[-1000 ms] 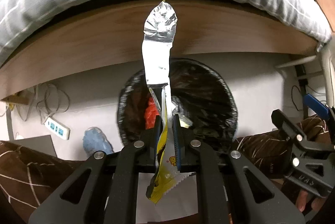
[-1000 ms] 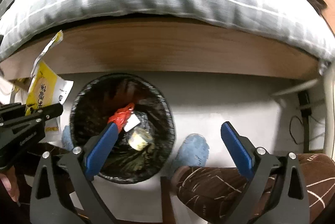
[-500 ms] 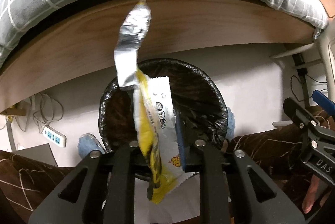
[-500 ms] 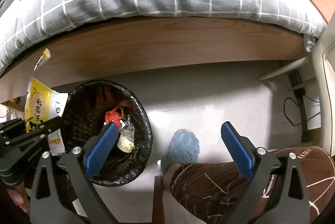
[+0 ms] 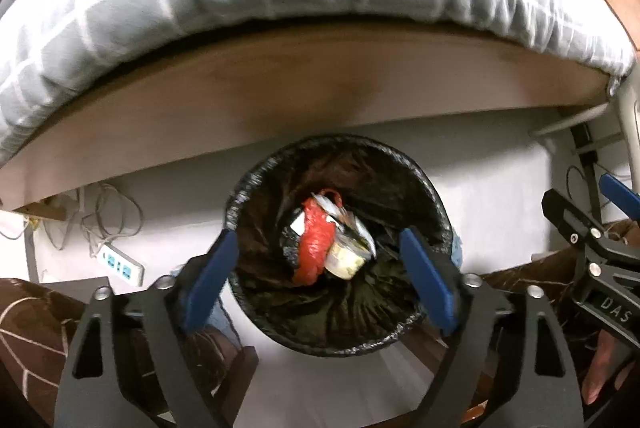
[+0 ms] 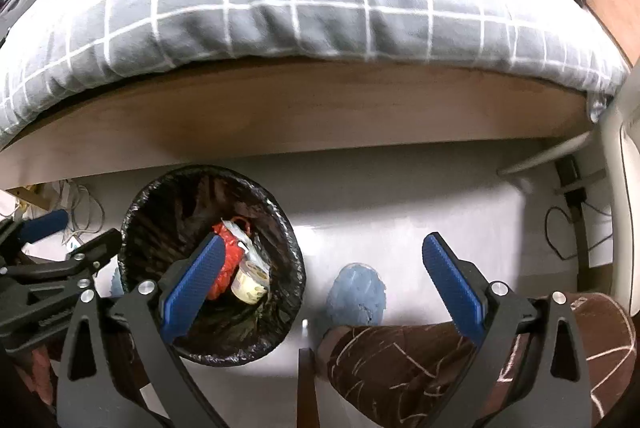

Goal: Collect trash
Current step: 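Open the right tool over the bin while the left tool drops the yellow wrapper, then move both tools back toward the trash on the bed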

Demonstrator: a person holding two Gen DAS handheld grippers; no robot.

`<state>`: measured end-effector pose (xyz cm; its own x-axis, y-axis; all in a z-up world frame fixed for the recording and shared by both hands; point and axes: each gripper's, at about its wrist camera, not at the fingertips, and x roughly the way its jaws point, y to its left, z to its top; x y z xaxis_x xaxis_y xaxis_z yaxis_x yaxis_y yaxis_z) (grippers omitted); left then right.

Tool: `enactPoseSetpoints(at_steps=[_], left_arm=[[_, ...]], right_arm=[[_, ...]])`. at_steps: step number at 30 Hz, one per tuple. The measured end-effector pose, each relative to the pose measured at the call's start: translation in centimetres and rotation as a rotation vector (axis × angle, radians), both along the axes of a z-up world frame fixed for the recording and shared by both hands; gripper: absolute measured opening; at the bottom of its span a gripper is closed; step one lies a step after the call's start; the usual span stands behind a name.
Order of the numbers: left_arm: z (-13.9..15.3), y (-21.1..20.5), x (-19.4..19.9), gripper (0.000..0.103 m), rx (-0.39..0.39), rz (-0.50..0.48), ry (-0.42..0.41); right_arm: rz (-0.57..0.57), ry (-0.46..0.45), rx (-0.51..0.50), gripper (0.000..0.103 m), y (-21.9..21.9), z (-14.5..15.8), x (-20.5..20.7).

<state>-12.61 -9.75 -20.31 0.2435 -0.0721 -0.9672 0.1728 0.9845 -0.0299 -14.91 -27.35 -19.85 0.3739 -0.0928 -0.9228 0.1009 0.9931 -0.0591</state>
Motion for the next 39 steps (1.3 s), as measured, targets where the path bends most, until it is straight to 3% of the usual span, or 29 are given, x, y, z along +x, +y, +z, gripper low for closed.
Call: enactPoseSetpoints(at_steps=[4, 10, 20, 29, 39], left_arm=[[2.2, 1.0, 0.2, 0.095, 0.0, 0.016, -0.057], [5.7, 3.3, 0.7, 0.096, 0.013, 0.037, -0.148], [10.7, 6.5, 1.6, 0.096, -0.013, 0.09, -0.224], [13.6, 9.0, 3.4, 0.096, -0.024, 0.136, -0.275], [15.8, 11.5, 8.3, 0.096, -0.004, 0.169, -0.324]], right_arm=[[0.018, -0.036, 0.014, 0.095, 0.6, 1.5, 0.3], [0.048, -0.09, 0.02, 0.095, 1.4, 4.1, 0.6], [0.101, -0.197, 0.033, 0.095, 3.6, 9.3, 2.3], [0.153, -0.274, 0.024, 0.095, 5.4, 12.8, 4.8], [0.173, -0.322, 0.028, 0.095, 6.3, 15.0, 9.8]])
